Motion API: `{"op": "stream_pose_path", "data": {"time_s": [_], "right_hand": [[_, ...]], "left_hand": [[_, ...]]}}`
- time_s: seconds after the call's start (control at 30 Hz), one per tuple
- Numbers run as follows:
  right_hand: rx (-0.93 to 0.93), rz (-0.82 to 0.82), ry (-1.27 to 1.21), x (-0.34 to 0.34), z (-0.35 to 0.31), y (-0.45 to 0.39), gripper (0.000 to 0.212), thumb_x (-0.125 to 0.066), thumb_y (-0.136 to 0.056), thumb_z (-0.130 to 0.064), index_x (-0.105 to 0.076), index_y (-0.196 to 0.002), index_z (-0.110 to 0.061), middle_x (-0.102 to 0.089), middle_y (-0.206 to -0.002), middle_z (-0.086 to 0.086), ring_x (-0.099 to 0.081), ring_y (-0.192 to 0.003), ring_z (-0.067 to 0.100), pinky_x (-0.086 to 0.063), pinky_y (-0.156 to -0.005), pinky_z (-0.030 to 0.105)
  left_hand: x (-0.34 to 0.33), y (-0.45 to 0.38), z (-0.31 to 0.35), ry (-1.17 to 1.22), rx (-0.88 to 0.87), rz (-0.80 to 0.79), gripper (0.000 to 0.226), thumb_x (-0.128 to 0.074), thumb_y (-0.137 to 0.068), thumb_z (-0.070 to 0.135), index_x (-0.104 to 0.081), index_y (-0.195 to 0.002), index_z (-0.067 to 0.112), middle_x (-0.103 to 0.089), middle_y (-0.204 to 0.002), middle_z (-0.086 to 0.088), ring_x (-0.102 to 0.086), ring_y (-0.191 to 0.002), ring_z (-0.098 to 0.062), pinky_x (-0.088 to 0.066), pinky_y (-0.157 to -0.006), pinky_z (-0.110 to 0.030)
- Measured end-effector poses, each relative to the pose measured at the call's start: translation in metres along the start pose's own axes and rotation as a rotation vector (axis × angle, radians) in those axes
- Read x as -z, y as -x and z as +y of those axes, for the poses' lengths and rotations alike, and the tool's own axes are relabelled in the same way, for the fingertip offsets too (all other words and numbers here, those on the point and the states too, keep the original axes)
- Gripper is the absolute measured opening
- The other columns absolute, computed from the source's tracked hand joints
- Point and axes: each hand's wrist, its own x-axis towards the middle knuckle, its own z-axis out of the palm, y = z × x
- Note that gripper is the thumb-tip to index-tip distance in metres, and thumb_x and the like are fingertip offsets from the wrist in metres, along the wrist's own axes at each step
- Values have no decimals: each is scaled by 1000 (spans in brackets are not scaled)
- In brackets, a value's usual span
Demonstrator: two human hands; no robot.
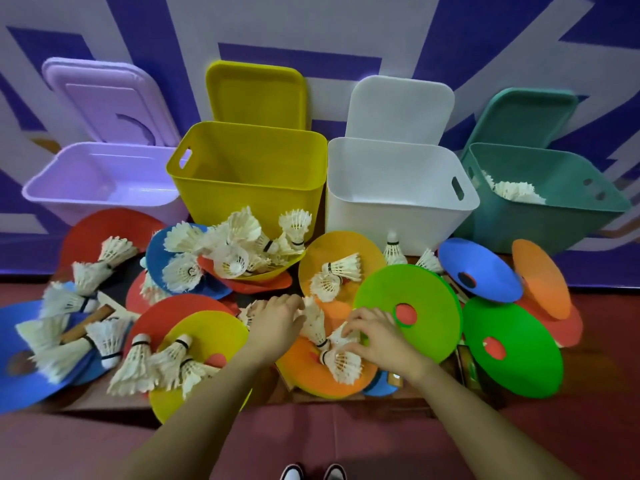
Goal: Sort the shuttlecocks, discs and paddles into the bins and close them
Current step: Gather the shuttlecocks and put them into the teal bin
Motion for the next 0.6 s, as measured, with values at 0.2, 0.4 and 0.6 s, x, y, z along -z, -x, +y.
{"op": "stream_pose_path", "data": {"time_s": [0.2, 0.4, 0.6], "right_hand": [[-7, 142, -47, -6, -6, -1, 10, -57, -91, -26, -65, -93, -20, -59, -100, -8, -48, -101, 12, -19, -80, 22], [-48, 263, -143, 14, -12, 3, 9, -52, -95, -21, -58, -90, -17, -58, -85, -10, -48, -84, 9, -28, -81, 25], [-84, 406, -256, 44, -13, -10, 6, -53, -93, -24, -55, -87, -27, -57, -80, -16, -56, -86, 24, -48, -76, 44]], "left_hand": [[-8, 1, -3, 57, 8, 105, 10, -54, -92, 23, -60, -95, 15, -61, -99, 0, -55, -98, -23, -32, -84, -37], [11, 0, -1, 130, -76, 257, 4, -57, -90, 16, -59, -91, 12, -62, -89, -1, -57, -88, -25, -38, -73, -37], [44, -17, 13, 151, -235, 426, 4, -59, -88, 12, -59, -90, 9, -64, -88, -6, -59, -83, -28, -47, -68, -39]]}}
